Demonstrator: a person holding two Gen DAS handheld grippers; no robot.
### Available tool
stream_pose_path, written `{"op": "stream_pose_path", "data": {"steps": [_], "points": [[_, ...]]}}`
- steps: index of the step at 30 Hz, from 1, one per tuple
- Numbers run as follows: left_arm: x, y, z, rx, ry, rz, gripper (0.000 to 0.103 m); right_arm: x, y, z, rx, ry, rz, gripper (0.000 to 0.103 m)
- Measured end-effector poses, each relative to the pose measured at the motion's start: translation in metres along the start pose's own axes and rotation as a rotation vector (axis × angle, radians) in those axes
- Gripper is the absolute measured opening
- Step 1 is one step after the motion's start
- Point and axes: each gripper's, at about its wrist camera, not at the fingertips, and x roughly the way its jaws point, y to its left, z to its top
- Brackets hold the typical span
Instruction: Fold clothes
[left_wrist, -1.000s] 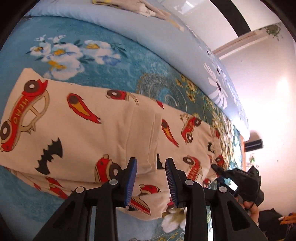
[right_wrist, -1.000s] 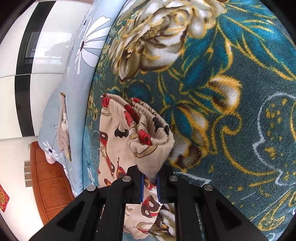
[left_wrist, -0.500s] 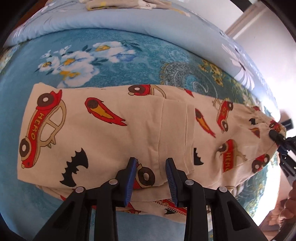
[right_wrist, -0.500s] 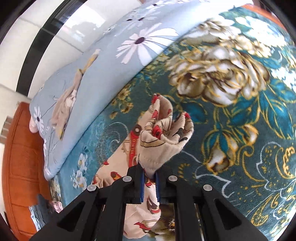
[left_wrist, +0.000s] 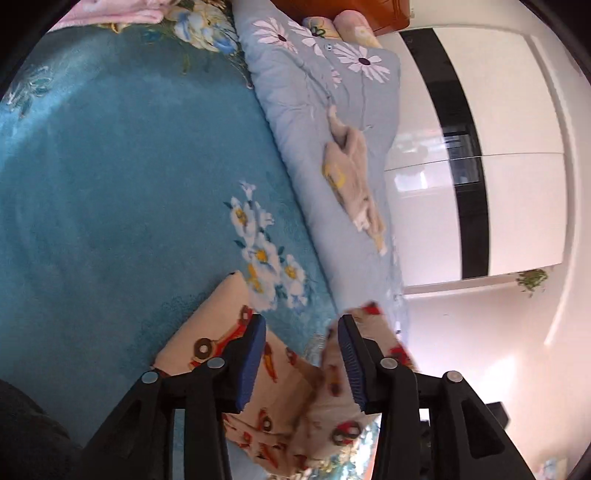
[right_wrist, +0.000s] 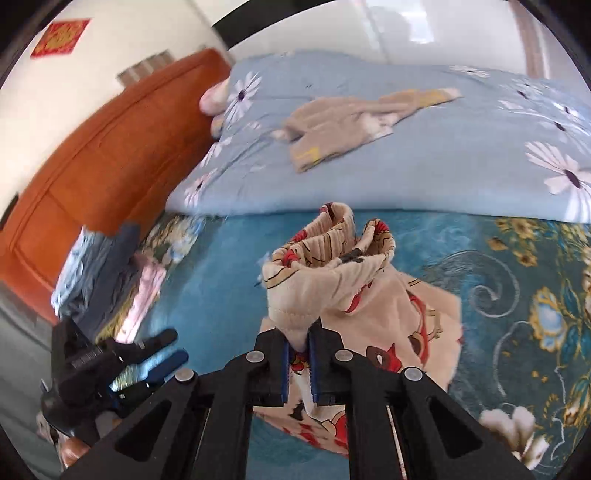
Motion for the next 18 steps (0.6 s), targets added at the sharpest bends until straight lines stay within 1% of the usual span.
{"op": "stream_pose_path", "data": {"steps": [2,4,5,7,10,11,13,15,17,18], "points": [[0.005,-0.003,-0.001,0.037,0.008,0.035,0.046,0.031,0.022,-0.020,-0.078,0.077,-0.017,0.008],[0.009,-0.007,-0.002,0.071,0.017,0.056,0.046,0.051,0.034,-0.033,-0.120,0.125,-0.020,0.008],[0.009,-0.008,-0.002,0.080,0.021,0.052,0.046,0.056,0.039,-0.039,-0.137,0.137,-0.017,0.008],[0.004,-0.007,-0.002,0.081,0.023,0.013,0.046,0.059,0.047,-0.045,-0.161,0.141,-0.002,0.008],[-0.002,-0.004,0.001,0.062,-0.004,-0.036,0.046,0.062,0.057,-0.047,-0.176,0.127,0.025,0.008],[-0.004,-0.002,0.002,0.056,-0.011,-0.042,0.047,0.065,0.060,-0.047,-0.182,0.130,0.034,0.008],[-0.002,0.002,0.004,0.032,-0.004,-0.033,0.048,0.082,0.069,-0.051,-0.208,0.179,0.038,0.009],[0.002,0.008,0.006,0.009,0.013,-0.011,0.048,0.100,0.076,-0.059,-0.248,0.236,0.023,0.015],[0.006,0.013,0.008,-0.007,0.025,0.022,0.048,0.112,0.079,-0.069,-0.280,0.301,0.030,0.025],[0.008,0.016,0.009,-0.015,0.032,0.039,0.048,0.113,0.078,-0.073,-0.286,0.323,0.060,0.035]]}}
